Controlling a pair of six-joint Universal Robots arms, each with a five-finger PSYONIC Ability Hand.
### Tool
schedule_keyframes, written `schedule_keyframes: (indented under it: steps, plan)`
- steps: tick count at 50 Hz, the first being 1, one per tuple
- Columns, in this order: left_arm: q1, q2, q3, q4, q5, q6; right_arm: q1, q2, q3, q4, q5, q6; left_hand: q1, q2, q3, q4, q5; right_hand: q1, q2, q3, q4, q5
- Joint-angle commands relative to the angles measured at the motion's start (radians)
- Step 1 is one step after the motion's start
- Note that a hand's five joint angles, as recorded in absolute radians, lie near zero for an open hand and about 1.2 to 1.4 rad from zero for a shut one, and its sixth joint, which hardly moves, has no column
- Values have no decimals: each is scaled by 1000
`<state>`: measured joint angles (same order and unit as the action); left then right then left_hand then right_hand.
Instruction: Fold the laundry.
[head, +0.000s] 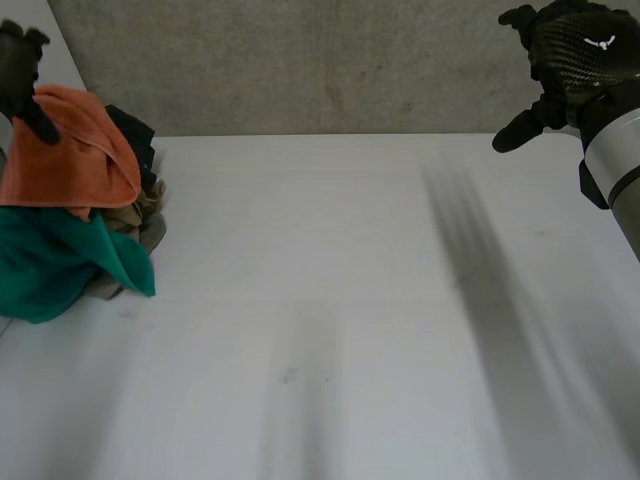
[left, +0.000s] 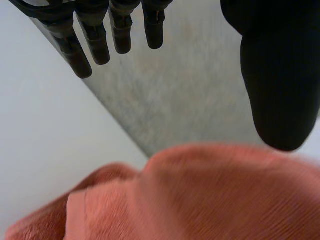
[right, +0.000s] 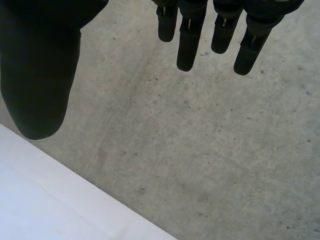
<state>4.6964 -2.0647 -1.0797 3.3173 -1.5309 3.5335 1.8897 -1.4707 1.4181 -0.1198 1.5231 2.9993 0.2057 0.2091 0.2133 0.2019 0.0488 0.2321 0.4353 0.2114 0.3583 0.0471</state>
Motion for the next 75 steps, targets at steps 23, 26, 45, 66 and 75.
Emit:
schedule_keyframes:
  steps: [23, 26, 45, 66, 75]
  plan:
    - [-252, 208, 67, 150, -8, -91, -3, 23, -4, 5, -3, -14, 1191, 1187, 1183, 1194, 1173, -58, -261, -37, -184, -47]
    - [-307, 286, 17, 110, -5, -224, -4, 23, -4, 3, -3, -14, 1191, 1187, 1183, 1194, 1173, -58, -261, -37, -184, -47]
    - [-536, -58, -233, -154, 2, -406, -3, 65, -48, 100, -11, -31, 1191, 1187, 1183, 1194, 1173, -58, -261, -37, -184, -47]
    - [-325, 305, -486, -125, 5, -325, 192, 250, -62, 299, -23, -186, 8, 4, 0, 12, -10, -58, -261, -37, -184, -47]
    - [-156, 220, -606, -23, 61, -45, 290, 435, -149, 273, -11, -54, 2, -1, -6, 6, -16, -58, -261, -37, -184, -47]
